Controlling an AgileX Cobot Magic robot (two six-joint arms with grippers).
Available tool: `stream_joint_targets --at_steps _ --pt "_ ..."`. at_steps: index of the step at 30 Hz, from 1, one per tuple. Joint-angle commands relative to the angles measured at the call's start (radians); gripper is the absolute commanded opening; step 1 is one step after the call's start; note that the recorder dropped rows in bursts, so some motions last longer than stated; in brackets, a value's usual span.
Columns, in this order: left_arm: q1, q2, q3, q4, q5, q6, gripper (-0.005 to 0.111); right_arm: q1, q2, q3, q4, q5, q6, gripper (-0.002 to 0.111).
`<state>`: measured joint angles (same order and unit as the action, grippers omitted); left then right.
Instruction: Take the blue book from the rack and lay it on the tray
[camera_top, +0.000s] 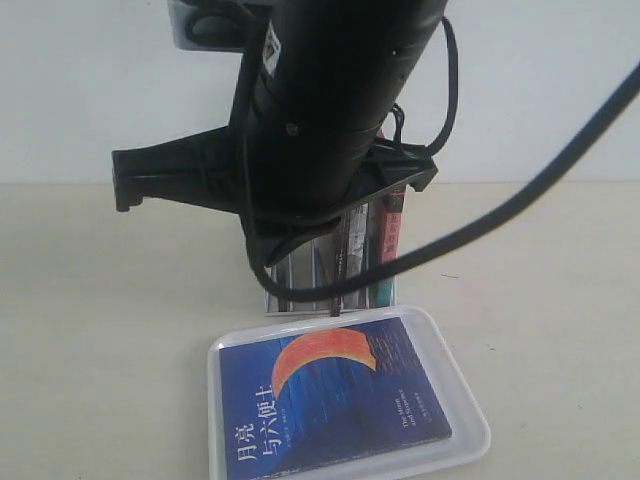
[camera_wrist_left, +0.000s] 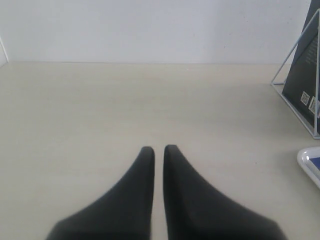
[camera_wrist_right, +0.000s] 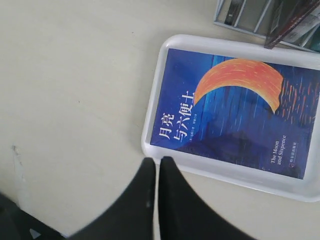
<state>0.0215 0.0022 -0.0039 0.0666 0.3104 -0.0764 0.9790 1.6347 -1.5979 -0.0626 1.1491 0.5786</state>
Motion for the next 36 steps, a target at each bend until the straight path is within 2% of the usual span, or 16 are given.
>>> stream_joint_targets --at_steps 1,24,36 --pt "-0.008 -0.002 0.004 0.003 -0.004 0.002 0.006 -0.003 -0.007 -0.007 -0.009 -0.001 -0.017 0.001" --pt "-0.008 -0.002 0.004 0.003 -0.004 0.002 0.006 -0.003 -0.007 -0.007 0.032 -0.026 -0.011 0.001" --pt "-0.008 -0.002 0.004 0.003 -0.004 0.002 0.006 -0.003 -0.051 0.031 -0.335 0.068 -0.057 0.001"
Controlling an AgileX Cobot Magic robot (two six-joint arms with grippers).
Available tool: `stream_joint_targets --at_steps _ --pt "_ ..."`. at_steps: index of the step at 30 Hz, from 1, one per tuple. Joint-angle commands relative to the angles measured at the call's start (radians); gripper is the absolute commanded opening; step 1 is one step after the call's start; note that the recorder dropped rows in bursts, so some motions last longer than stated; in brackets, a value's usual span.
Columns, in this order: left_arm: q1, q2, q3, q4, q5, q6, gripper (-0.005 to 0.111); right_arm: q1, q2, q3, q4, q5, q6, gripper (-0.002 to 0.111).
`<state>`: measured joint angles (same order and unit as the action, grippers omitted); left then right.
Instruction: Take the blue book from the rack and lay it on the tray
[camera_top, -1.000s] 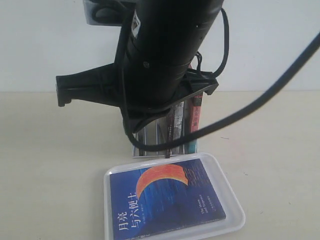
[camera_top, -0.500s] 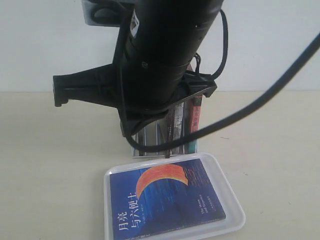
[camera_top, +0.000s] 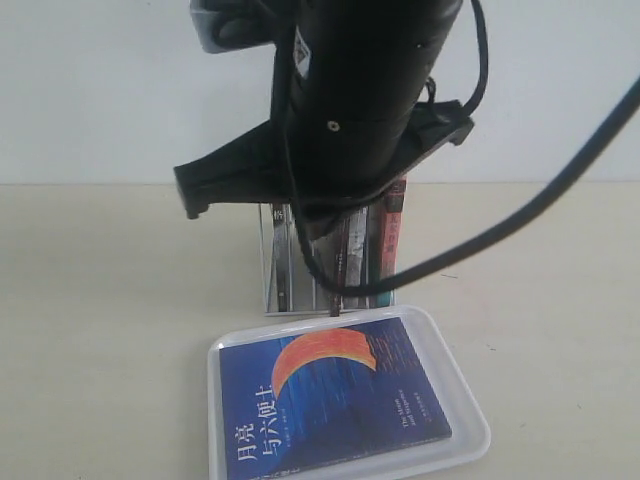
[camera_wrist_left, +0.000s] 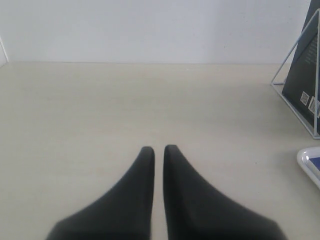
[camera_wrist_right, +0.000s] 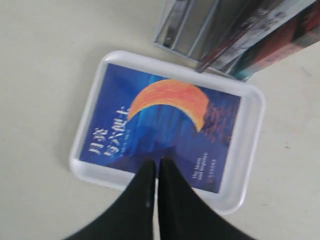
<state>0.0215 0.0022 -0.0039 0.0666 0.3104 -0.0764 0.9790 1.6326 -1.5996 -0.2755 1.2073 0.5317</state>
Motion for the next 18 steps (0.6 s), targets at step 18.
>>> stream_joint_targets --at_steps 18 --pt "-0.008 -0.002 0.004 0.003 -0.004 0.002 0.006 -0.478 -1.114 1.008 -0.273 -0.665 0.181 0.001"
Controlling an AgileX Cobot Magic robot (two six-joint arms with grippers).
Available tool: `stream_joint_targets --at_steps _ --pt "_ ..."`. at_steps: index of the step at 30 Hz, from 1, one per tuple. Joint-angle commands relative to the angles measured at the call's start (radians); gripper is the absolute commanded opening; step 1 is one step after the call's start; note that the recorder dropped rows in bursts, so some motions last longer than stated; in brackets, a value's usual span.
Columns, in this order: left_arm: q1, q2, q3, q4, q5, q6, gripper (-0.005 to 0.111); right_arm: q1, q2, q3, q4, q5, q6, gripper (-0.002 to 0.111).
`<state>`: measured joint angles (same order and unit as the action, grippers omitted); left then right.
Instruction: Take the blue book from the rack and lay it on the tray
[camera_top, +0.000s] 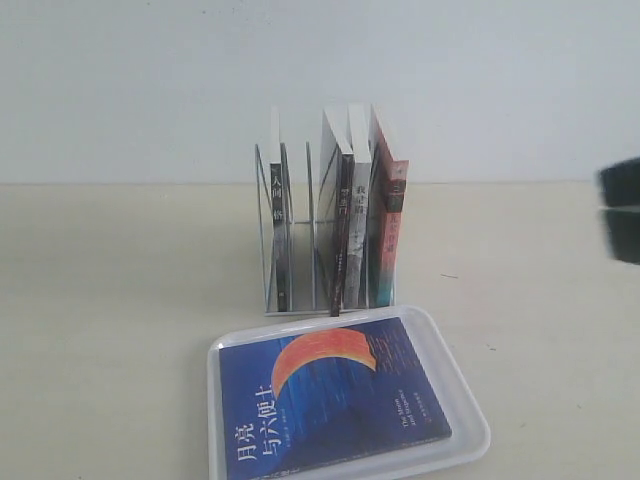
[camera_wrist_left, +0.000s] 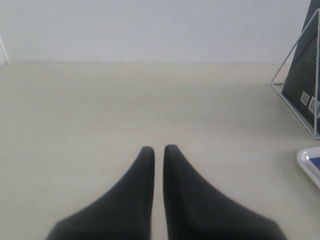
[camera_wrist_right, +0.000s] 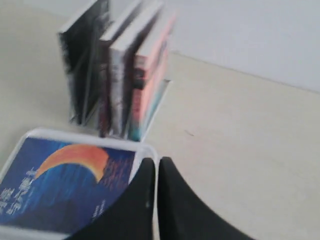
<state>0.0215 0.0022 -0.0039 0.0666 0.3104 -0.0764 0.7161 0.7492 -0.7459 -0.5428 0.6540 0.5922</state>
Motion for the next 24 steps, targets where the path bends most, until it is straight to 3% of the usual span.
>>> stream_joint_targets --at_steps 1,5,8,19,24 --pt "-0.008 -0.002 0.004 0.003 -0.004 0.002 0.006 -0.283 -0.298 0.182 0.000 -0.113 0.151 0.001" --pt "-0.008 -0.002 0.004 0.003 -0.004 0.002 0.006 -0.486 -0.528 0.238 0.022 -0.087 0.210 0.001" --pt "-0.008 -0.002 0.004 0.003 -0.004 0.002 0.006 -0.562 -0.637 0.240 0.034 -0.073 0.210 0.001" --pt "-0.008 -0.002 0.004 0.003 -0.004 0.002 0.006 -0.586 -0.733 0.258 0.119 -0.057 0.187 0.001" --pt "-0.008 -0.002 0.004 0.003 -0.004 0.002 0.006 -0.586 -0.733 0.344 0.250 -0.175 -0.126 0.001"
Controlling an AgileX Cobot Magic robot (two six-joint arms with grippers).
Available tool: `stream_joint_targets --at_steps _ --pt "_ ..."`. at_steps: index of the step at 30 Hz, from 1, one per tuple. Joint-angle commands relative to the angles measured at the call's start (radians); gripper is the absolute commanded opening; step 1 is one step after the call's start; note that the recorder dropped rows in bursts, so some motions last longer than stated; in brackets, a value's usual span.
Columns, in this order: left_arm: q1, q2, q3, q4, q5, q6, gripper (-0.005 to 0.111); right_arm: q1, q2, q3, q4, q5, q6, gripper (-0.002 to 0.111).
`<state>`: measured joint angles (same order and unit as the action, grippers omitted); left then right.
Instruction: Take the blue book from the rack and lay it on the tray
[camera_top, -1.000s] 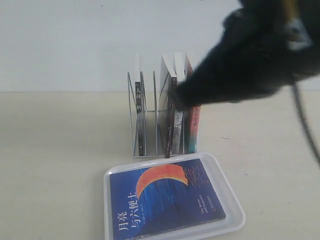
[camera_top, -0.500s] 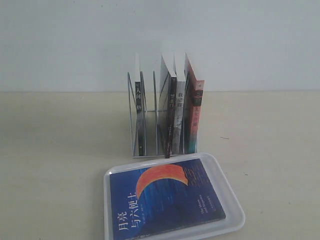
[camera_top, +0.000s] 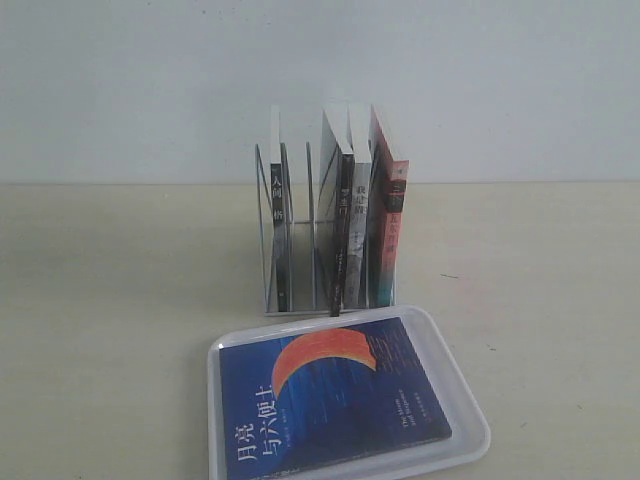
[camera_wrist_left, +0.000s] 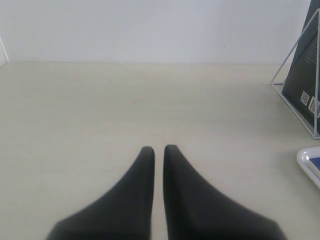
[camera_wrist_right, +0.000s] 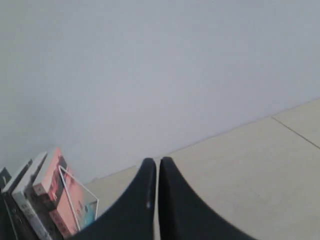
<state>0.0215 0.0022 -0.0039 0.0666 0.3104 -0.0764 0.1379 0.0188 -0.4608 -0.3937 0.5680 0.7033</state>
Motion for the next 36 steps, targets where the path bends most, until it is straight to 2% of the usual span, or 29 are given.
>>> stream_joint_targets --at_steps 1,5,7,15,24,36 --pt "-0.008 -0.002 0.004 0.003 -0.004 0.002 0.006 -0.008 -0.003 0.072 0.136 -0.112 -0.299 0.001" --pt "-0.008 -0.002 0.004 0.003 -0.004 0.002 0.006 -0.008 -0.003 0.129 0.344 -0.179 -0.579 0.001" --pt "-0.008 -0.002 0.004 0.003 -0.004 0.002 0.006 -0.008 -0.005 0.156 0.402 -0.202 -0.631 0.001" --pt "-0.008 -0.002 0.004 0.003 -0.004 0.002 0.006 -0.008 -0.009 0.252 0.416 -0.228 -0.636 0.001" --pt "-0.008 -0.002 0.004 0.003 -0.004 0.002 0.006 -0.008 -0.019 0.457 0.416 -0.227 -0.658 0.001" --pt "-0.008 -0.002 0.004 0.003 -0.004 0.002 0.006 -0.008 -0.019 0.461 0.412 -0.220 -0.658 0.001"
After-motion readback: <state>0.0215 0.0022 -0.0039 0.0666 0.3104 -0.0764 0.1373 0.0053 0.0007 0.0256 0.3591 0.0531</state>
